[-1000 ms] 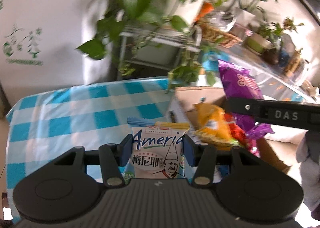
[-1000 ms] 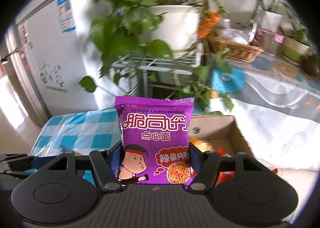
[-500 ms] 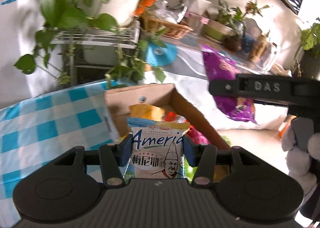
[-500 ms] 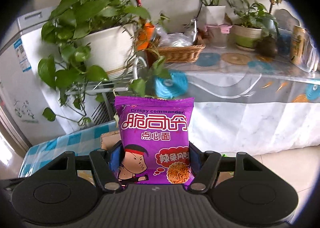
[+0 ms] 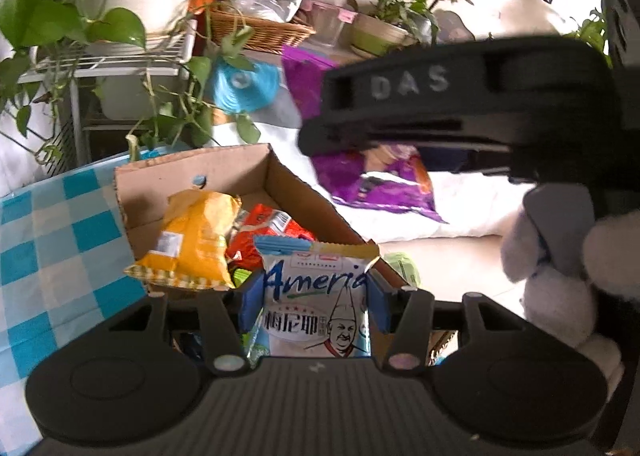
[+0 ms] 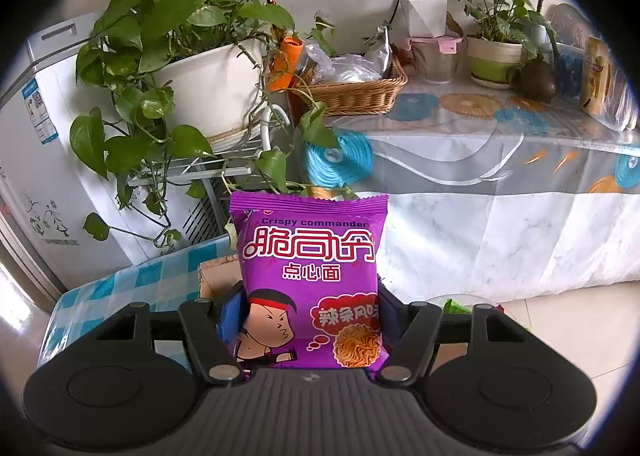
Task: Organize snacks
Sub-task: 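Open both grippers to drop the packs into the box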
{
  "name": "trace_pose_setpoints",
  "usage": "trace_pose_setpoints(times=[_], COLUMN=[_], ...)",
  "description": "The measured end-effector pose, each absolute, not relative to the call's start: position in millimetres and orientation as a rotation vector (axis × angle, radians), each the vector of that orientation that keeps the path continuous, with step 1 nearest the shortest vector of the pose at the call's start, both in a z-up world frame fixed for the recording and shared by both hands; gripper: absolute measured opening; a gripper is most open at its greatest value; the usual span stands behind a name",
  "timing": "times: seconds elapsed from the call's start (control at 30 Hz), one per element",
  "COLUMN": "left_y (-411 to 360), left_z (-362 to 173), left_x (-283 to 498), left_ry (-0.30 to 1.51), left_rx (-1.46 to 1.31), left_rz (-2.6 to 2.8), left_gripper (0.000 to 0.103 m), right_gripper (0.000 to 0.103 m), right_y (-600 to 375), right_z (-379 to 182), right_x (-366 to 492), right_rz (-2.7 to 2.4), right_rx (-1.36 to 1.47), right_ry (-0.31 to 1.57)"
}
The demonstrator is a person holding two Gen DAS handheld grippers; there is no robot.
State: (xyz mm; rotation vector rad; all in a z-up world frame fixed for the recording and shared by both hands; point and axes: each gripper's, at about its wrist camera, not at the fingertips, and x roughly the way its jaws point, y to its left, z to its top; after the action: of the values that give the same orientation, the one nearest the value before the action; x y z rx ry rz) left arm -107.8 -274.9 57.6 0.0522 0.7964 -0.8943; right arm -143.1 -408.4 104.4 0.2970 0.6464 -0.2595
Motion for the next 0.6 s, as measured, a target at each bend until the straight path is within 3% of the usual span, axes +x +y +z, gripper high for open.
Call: trace_pose_setpoints(times=[0.03, 0.1, 0.13, 0.2, 0.3, 0.6], left_y=[-276, -277, -277, -274, -268, -260], left_z=[58, 59, 60, 62, 63, 68], left_x=[-108, -111, -112, -113, -110, -112], left_ry=[0.795, 0.776, 0.771, 0.767, 0.791, 0.797], left_rx=[0.059, 0.083, 0.096, 0.112, 0.1, 0.146], left_rz=[-0.899, -0.89, -0.873, -0.843, -0.814, -0.74], left_gripper=[0.056, 0.074, 0.077, 0.084, 0.093, 0.096], right_gripper=[0.072, 0.073, 0.074, 0.087, 0.093, 0.097], right_y=[-409, -410, -410, -410, -412, -408], right_z=[104, 102, 102, 103, 106, 105], right_x=[-143, -141, -141, -141, -144, -144], right_rz=[-0.259, -0.258, -0.259, -0.263, -0.248, -0.254], right_rx=[0.3, 0.306, 0.307, 0.313, 0.344, 0.346], right_ry=[0.649, 0.657, 0.658, 0.653, 0.627, 0.632])
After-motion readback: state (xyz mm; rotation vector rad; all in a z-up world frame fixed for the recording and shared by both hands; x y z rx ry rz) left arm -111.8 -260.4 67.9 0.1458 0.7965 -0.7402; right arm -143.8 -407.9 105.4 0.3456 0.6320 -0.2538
